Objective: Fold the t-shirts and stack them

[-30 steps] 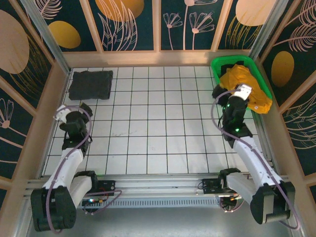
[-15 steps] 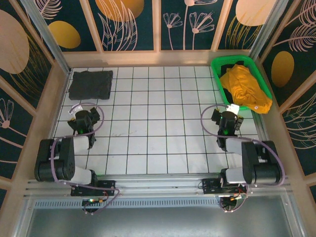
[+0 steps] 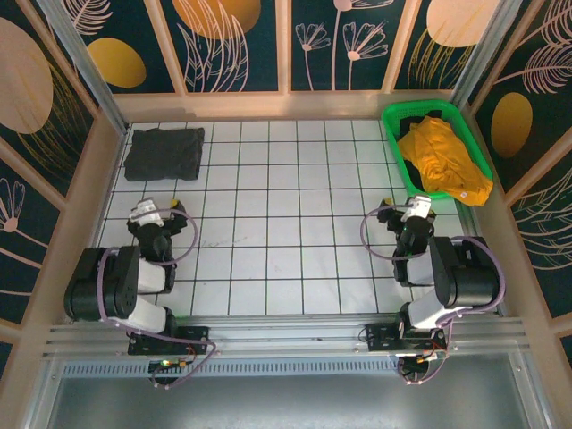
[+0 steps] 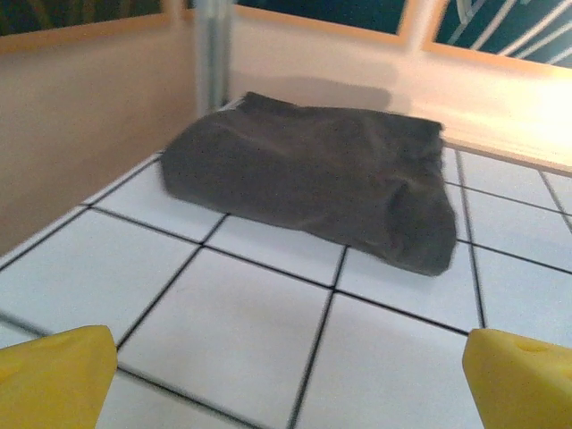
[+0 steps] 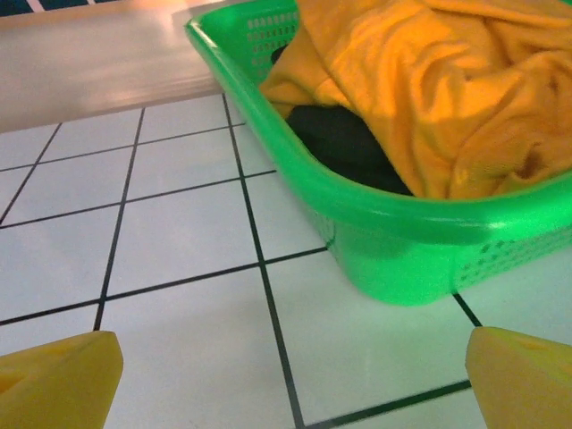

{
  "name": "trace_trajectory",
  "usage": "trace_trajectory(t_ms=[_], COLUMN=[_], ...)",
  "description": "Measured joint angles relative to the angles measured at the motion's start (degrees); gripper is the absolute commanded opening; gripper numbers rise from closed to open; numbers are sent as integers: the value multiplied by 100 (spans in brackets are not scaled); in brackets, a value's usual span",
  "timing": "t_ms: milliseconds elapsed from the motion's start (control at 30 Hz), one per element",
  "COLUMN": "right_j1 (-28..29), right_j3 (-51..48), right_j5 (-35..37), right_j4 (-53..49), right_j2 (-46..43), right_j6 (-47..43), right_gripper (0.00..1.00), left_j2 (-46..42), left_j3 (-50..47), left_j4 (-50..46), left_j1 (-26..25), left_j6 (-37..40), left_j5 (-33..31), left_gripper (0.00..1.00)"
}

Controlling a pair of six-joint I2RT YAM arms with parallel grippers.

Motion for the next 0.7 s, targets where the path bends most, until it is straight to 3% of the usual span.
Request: trace_trajectory(t_ms=[700], right_j1=[-98], right_j3=[258], right_j5=[-356], right_j4=[22], right_j2=[20], right_j6=[2], right_gripper=[99], left_j2=[57], left_j3=[293], left_j4=[146], left_j1=[-105], left_j6=[232], left_j5=[162], left_gripper=[99])
